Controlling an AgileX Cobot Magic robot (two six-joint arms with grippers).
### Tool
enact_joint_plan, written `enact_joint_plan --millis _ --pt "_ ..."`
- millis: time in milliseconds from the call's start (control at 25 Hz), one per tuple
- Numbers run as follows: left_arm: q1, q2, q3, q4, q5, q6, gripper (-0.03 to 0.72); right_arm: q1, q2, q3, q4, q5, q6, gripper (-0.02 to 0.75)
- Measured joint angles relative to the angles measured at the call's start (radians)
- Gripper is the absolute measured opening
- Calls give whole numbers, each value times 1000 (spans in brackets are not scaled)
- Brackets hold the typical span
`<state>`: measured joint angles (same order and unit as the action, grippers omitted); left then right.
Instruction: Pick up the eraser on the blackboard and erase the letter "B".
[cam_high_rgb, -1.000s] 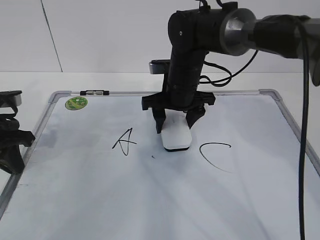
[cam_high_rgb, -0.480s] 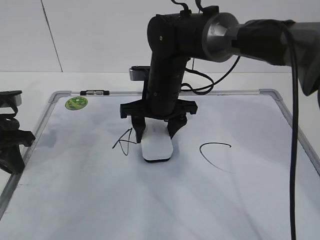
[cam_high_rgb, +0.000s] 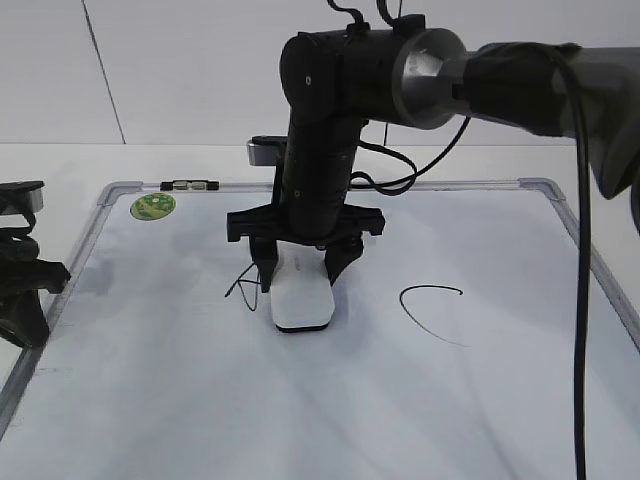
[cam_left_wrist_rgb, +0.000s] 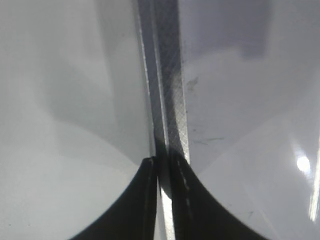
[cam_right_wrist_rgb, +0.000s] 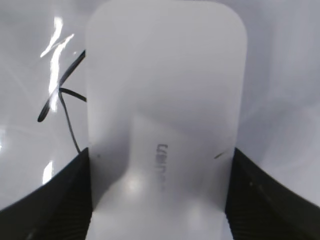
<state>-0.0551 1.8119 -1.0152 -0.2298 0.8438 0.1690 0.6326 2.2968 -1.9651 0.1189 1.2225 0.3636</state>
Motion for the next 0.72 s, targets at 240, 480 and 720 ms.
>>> enact_joint_plan --millis 240,480,720 --pt "0 0 0 0 0 0 43 0 0 2 -89 0 0 543" --pt "0 0 0 0 0 0 43 -11 0 2 -158 3 2 543" --pt "0 0 0 0 0 0 43 -15 -12 4 -205 4 2 543"
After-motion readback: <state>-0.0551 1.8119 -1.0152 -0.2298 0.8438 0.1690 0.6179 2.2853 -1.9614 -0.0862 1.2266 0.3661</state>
